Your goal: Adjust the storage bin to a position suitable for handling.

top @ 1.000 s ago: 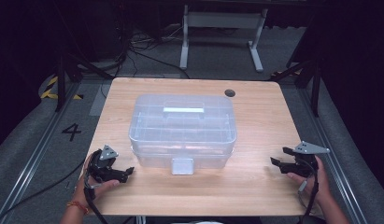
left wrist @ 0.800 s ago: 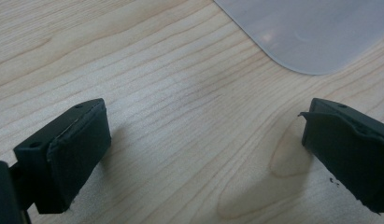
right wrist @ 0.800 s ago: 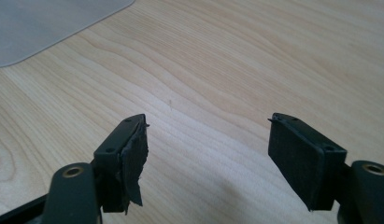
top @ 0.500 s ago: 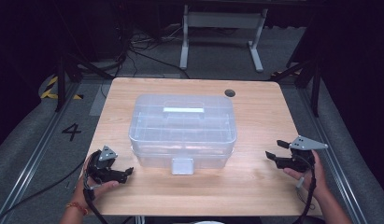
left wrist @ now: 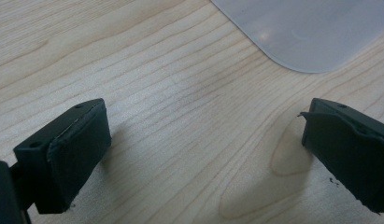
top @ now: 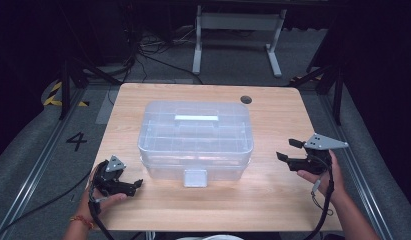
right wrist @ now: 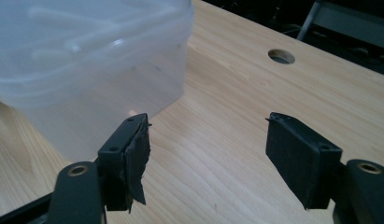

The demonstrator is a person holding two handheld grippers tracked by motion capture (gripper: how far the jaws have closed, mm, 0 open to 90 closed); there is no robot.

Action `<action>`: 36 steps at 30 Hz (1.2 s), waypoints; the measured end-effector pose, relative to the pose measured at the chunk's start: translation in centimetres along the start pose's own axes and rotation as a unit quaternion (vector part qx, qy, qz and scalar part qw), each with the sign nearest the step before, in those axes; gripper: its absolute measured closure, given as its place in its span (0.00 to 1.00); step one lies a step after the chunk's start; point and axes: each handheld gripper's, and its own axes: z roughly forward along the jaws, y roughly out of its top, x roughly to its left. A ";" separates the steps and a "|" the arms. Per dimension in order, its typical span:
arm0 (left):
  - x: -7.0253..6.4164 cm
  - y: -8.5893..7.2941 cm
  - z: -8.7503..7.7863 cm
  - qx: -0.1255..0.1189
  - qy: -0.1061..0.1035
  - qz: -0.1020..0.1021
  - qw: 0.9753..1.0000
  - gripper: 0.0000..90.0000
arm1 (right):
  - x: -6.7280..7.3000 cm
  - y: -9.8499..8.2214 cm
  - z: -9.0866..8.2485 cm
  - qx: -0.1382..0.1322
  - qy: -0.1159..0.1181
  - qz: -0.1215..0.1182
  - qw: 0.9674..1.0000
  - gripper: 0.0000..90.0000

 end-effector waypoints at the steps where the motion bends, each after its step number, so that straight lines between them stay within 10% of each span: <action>1: 0.0 0.0 0.0 0.001 -0.002 0.000 1.000 0.01 | 0.1 0.4 0.0 -0.003 -0.001 -0.004 1.000 0.35; 36: 0.1 0.1 0.1 0.000 -0.006 0.002 1.000 0.01 | 2.1 9.8 1.6 -0.047 0.033 -0.055 0.997 0.36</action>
